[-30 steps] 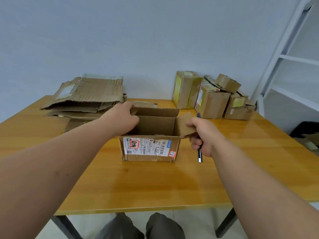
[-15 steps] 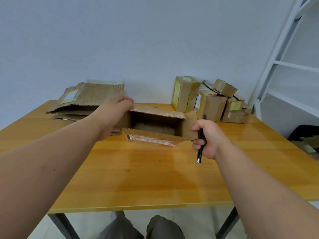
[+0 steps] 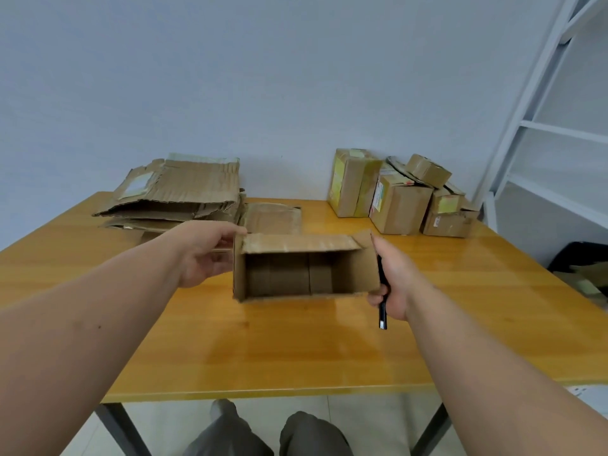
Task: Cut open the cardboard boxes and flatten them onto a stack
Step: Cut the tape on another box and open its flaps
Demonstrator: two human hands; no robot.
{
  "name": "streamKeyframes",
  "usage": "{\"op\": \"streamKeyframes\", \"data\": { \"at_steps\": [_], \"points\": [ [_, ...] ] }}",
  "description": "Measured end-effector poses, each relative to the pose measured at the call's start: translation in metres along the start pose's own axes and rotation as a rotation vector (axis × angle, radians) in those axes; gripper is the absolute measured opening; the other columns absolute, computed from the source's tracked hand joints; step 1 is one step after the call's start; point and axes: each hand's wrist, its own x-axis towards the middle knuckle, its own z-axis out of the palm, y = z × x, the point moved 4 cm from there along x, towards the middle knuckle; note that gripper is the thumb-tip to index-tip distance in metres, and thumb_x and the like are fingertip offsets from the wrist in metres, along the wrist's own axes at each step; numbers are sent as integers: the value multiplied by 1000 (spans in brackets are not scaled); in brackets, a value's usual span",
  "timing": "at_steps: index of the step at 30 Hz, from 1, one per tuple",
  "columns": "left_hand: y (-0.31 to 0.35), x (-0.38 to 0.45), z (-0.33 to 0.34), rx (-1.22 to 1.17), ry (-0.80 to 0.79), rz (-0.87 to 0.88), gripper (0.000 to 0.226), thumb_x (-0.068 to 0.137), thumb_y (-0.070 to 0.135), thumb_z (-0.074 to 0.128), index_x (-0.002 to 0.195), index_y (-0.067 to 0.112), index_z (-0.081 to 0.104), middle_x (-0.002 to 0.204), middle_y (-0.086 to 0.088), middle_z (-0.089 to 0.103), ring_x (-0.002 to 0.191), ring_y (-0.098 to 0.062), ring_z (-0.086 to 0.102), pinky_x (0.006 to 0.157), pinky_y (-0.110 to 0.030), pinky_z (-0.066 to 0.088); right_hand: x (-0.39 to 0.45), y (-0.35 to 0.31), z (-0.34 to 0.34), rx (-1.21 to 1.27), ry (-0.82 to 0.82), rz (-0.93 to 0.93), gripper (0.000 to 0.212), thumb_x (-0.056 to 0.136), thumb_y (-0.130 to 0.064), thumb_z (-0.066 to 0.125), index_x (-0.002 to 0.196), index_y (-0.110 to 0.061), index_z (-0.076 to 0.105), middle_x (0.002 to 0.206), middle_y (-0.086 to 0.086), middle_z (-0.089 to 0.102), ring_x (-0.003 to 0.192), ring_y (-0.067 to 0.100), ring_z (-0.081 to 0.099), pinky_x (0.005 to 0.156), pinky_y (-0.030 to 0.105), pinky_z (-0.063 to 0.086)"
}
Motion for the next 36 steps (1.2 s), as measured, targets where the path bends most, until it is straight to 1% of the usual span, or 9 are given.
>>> {"op": "streamKeyframes", "data": {
  "at_steps": [6, 11, 14, 19, 23, 25, 30, 33, 36],
  "points": [
    [6, 2, 3, -151, -58, 143, 59, 86, -19, 54, 139, 5, 45, 127, -13, 60, 108, -24, 62, 76, -28, 54, 5, -3, 2, 1, 0, -84, 20, 90, -28, 60, 95, -9, 64, 110, 2, 71, 41, 11, 23, 43, 24, 22],
    [2, 0, 10, -126, -92, 165, 16, 97, 19, 59, 102, 7, 68, 84, -4, 65, 78, -17, 58, 76, -31, 55, 4, -4, 6, 14, -11, -132, 26, 94, -31, 59, 112, -12, 63, 111, 2, 71, 41, 10, 23, 43, 25, 21],
    [7, 1, 7, -88, -63, 220, 23, 99, 30, 55, 102, 12, 69, 94, -4, 65, 89, -20, 58, 98, -43, 48, 4, -9, 5, 14, -14, -186, 27, 94, -25, 57, 117, -14, 65, 118, 0, 69, 41, 11, 24, 43, 25, 23],
    [17, 1, 0, -105, 3, 291, 39, 99, 50, 48, 91, 14, 61, 85, 0, 71, 92, -24, 63, 98, -45, 49, 0, -13, 5, 92, -27, -266, 18, 93, -16, 49, 95, -10, 65, 112, -4, 72, 46, 15, 20, 48, 28, 23],
    [-1, 3, -2, 218, 38, 327, 36, 92, 34, 65, 124, 23, 53, 119, -7, 60, 107, -27, 60, 97, -48, 49, 4, -2, 8, -244, 43, -276, 16, 89, -22, 54, 81, -21, 68, 69, 10, 52, 47, 17, 25, 54, 32, 25],
    [-11, 0, 1, 294, -44, 329, 68, 89, 17, 69, 144, 39, 36, 118, -2, 57, 103, -22, 58, 89, -40, 47, 5, 4, 9, -349, 50, -307, 21, 84, -20, 56, 65, -26, 64, 76, 11, 58, 49, 18, 26, 52, 31, 23],
    [-14, 0, 4, 730, -87, 422, 113, 82, 10, 76, 148, 59, -1, 130, 8, 24, 98, -17, 51, 71, -24, 44, 7, 12, 3, -439, 41, -299, 15, 87, -22, 62, 96, -20, 74, 41, -16, 40, 54, 18, 27, 50, 28, 25],
    [-9, -2, 10, 1114, 26, 543, 90, 80, 41, 75, 148, 52, 17, 141, 6, 18, 113, -23, 49, 90, -35, 50, 4, 12, 12, -496, 4, -316, 13, 87, -30, 66, 95, -23, 74, 71, -6, 64, 52, 17, 35, 50, 27, 31],
    [-11, -2, 22, 1391, 94, 574, 66, 76, 73, 59, 132, 38, 51, 150, 5, 17, 138, -26, 22, 112, -49, 33, 1, 16, 18, -613, -41, -275, 16, 90, -28, 65, 94, -15, 71, 77, 0, 63, 50, 13, 38, 49, 25, 31]
  ]
}}
